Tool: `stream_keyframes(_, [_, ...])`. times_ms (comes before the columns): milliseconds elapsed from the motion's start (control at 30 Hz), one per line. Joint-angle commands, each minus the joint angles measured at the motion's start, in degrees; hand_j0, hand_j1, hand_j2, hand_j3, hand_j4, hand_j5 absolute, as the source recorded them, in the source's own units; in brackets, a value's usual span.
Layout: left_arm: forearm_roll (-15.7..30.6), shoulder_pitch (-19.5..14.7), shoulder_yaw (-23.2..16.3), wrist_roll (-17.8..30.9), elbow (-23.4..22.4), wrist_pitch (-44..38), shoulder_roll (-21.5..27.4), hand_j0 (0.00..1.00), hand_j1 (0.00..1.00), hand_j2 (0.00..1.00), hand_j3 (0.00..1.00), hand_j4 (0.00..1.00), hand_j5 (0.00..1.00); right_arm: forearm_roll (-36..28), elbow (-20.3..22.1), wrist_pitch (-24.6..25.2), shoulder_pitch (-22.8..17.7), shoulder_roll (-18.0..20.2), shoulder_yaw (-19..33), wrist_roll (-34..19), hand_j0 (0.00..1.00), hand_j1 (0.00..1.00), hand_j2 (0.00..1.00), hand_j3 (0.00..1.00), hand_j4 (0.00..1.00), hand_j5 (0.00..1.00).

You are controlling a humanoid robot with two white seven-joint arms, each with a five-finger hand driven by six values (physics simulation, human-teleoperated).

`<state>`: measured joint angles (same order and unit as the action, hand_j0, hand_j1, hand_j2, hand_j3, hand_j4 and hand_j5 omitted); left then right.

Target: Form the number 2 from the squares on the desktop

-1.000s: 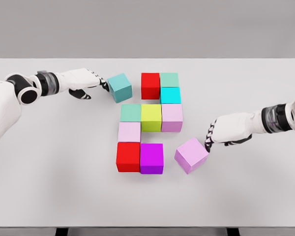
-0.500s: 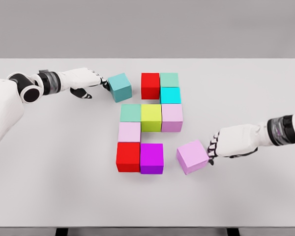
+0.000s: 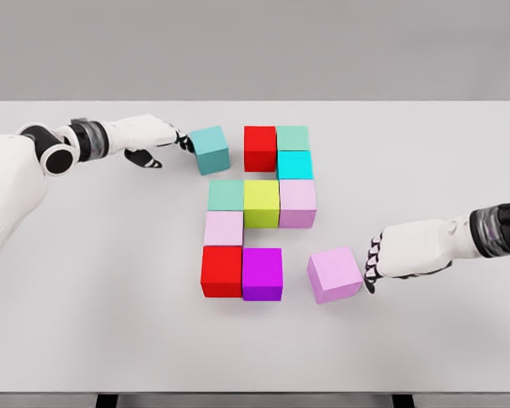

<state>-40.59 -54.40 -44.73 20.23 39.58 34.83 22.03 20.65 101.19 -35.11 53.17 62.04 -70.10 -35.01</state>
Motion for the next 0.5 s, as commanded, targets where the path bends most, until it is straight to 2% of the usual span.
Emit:
stream_keyframes(0, [-0.3, 0.0, -0.2, 0.1, -0.2, 0.2, -0.2, 0.73, 0.73, 0.73, 0.73, 0.73, 0.73, -0.3, 0.1, 0.1, 0.0, -0.1, 0.0, 0.0, 0.64, 0.64, 0.64, 0.64, 0.64, 0.64])
stream_keyframes(467, [-0.7, -0.9, -0.1, 0.2, -2.0, 0.2, -1.2, 0.73, 0.73, 0.73, 0.73, 0.73, 0.73, -3.7, 0.1, 0.1, 0.0, -0.6, -0.3, 0.0, 0.64, 0.64, 0.64, 0.64, 0.64, 0.64])
